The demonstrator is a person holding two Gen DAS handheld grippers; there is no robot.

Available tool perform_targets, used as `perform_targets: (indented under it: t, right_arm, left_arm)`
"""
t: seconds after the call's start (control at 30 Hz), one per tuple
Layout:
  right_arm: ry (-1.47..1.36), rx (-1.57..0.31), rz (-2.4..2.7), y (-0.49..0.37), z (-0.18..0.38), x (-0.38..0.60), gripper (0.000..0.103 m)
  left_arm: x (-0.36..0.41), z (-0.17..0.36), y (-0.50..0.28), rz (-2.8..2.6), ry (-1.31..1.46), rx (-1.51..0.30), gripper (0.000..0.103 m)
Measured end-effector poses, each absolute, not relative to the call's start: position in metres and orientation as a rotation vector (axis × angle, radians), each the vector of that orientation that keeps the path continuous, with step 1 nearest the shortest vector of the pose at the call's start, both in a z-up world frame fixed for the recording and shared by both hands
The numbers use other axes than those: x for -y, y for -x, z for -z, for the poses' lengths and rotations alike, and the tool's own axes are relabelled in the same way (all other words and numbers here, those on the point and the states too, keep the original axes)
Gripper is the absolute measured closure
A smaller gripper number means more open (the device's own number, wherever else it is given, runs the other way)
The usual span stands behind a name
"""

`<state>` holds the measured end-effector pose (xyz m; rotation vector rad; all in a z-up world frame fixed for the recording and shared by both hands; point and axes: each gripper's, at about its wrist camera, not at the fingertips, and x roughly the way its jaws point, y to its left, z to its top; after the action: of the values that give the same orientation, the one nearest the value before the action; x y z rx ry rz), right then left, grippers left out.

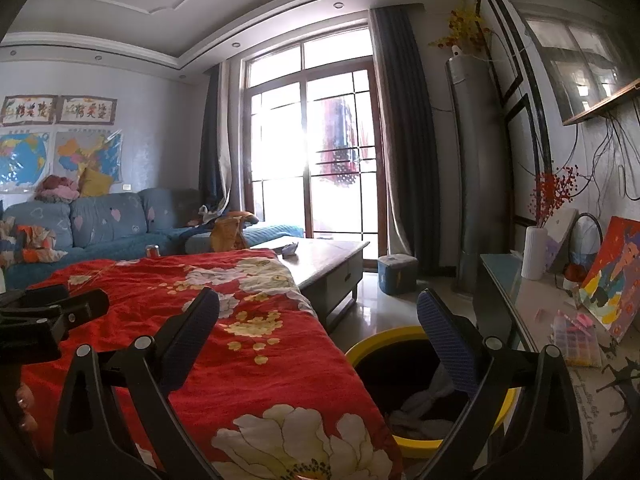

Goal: Collect trash

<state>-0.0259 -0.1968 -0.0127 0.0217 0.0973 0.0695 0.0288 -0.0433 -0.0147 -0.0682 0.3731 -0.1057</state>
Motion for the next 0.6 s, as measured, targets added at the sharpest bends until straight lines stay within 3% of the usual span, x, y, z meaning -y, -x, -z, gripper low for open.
perform_targets:
  t: [0.6]
  right_arm:
    - [-0.023,-0.099,-0.068,0.0262,0.0125,0.1976,0.006]
  left_arm:
    - [0.0439,0.0118,-0.0280,0.103,0.071,-0.367,0.011]
